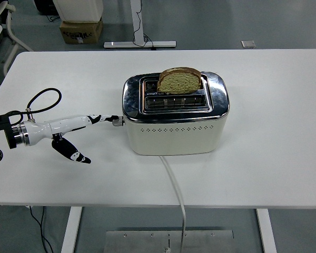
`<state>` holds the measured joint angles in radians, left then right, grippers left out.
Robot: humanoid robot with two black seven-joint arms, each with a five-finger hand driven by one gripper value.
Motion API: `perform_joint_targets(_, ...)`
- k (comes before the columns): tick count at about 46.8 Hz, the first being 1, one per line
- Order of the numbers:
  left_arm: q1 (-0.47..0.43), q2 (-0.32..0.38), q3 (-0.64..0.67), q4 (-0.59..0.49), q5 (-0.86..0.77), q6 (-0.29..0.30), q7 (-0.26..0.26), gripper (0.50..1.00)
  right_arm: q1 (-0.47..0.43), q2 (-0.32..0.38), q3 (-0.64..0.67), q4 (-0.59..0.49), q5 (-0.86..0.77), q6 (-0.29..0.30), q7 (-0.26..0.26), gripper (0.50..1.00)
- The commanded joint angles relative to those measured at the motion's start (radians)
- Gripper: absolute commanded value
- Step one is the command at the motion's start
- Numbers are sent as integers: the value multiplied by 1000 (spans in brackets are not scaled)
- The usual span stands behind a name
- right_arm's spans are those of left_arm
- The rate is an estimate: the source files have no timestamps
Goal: Press down toaster
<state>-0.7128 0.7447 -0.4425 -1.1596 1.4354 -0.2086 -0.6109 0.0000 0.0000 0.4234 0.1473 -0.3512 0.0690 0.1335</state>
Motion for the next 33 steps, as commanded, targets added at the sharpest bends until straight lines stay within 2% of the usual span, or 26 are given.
perform_joint_targets(1, 4, -1, 1, 0, 0, 0, 0, 1000, 0, 0, 0, 0, 0, 0, 0, 1000)
perform_joint_targets(20, 16, -8, 1, 3, 3, 1, 0, 1000, 0, 0, 0, 0, 0, 0, 0, 1000)
perform_joint_targets(26, 35, -42, 1, 40, 0, 1, 0, 1000, 0, 0, 0, 0, -2, 0, 0, 1000)
perform_joint_targets(33, 39, -42, 1, 46, -1, 1, 0, 1000, 0, 0, 0, 0, 0, 0, 0, 1000)
